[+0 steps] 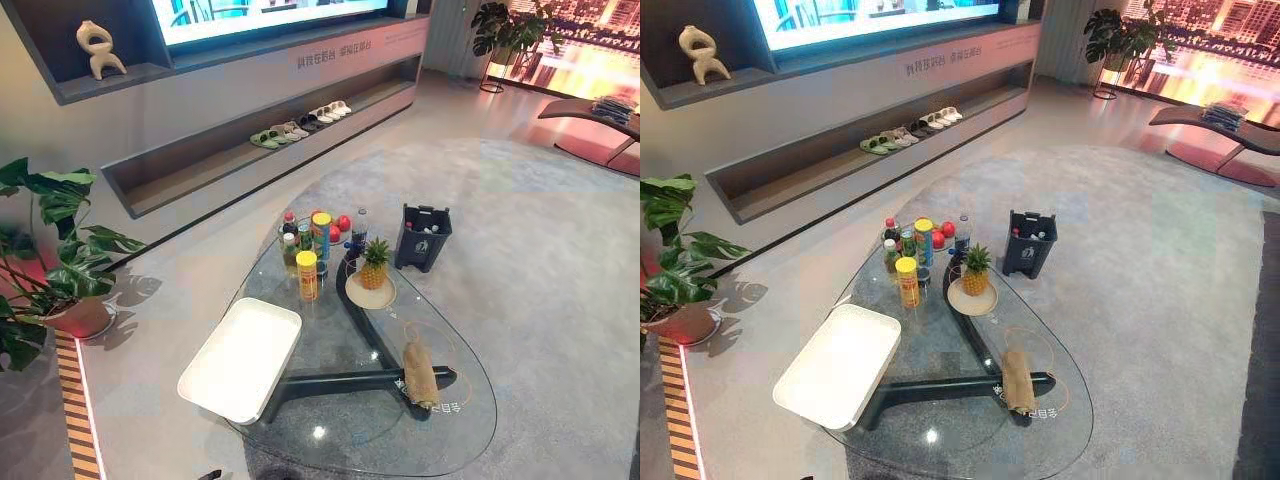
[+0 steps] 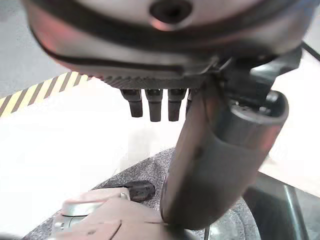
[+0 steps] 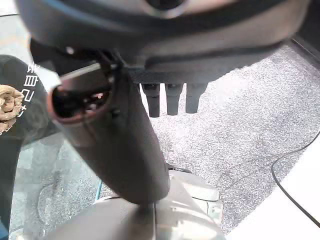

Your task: Wipe the table with a cloth and put it in the basket.

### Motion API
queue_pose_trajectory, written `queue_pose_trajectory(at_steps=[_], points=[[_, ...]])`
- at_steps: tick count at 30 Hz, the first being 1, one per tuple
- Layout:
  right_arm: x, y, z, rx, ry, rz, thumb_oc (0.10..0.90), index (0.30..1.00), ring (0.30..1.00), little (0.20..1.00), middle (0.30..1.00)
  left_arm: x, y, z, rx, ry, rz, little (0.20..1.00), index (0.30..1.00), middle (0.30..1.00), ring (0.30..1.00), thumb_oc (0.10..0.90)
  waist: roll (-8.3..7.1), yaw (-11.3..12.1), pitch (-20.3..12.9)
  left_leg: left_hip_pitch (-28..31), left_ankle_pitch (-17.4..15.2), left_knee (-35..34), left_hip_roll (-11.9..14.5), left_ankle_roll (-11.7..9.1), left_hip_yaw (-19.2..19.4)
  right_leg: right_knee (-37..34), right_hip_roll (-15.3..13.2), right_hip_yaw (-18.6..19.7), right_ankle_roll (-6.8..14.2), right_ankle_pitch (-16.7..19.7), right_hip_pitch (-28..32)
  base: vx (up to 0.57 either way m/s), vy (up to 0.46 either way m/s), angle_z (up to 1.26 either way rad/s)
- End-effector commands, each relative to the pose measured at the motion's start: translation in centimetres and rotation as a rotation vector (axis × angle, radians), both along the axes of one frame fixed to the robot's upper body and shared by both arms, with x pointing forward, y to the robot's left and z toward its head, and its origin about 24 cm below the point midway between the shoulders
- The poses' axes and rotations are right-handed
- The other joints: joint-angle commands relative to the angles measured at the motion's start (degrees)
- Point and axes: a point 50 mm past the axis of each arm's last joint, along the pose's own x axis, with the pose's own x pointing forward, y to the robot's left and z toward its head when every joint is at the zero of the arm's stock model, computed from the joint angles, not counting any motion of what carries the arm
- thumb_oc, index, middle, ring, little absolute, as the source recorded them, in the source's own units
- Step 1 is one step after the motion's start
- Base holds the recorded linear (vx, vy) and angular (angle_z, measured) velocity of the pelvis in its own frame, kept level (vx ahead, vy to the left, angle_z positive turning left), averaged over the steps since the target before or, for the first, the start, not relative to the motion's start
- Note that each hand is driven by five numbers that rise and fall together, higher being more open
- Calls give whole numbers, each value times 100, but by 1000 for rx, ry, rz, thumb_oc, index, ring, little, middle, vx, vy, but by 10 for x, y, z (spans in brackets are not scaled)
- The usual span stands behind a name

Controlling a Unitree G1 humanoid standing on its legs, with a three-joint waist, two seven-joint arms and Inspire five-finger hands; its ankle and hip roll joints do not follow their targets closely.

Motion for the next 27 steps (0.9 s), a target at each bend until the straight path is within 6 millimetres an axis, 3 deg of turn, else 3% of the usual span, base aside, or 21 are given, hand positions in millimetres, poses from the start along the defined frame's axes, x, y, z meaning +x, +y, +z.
queue_pose_trajectory(at_steps=[1,21,27], points=[[15,2,1,10,-1,38,800,900,900,900,900,24,-14,0,-38,-31,-4,900,900,900,900,800,-16,11,129,130,-464,37,-375,168,-289,33,-49,-285,227,186,-152,107,95,-4],[16,2,2,6,-2,31,800,900,900,900,900,27,-14,1,-38,-42,-4,900,900,900,900,800,-43,4,167,125,-467,28,-367,179,-273,22,-17,-231,214,193,-171,0,0,0],[26,-2,4,-53,-87,19,800,900,900,900,900,26,-14,1,-28,-31,-6,900,900,900,900,800,-55,8,189,129,-478,62,-364,175,-270,44,-21,-234,219,195,-164,17,-3,0]])
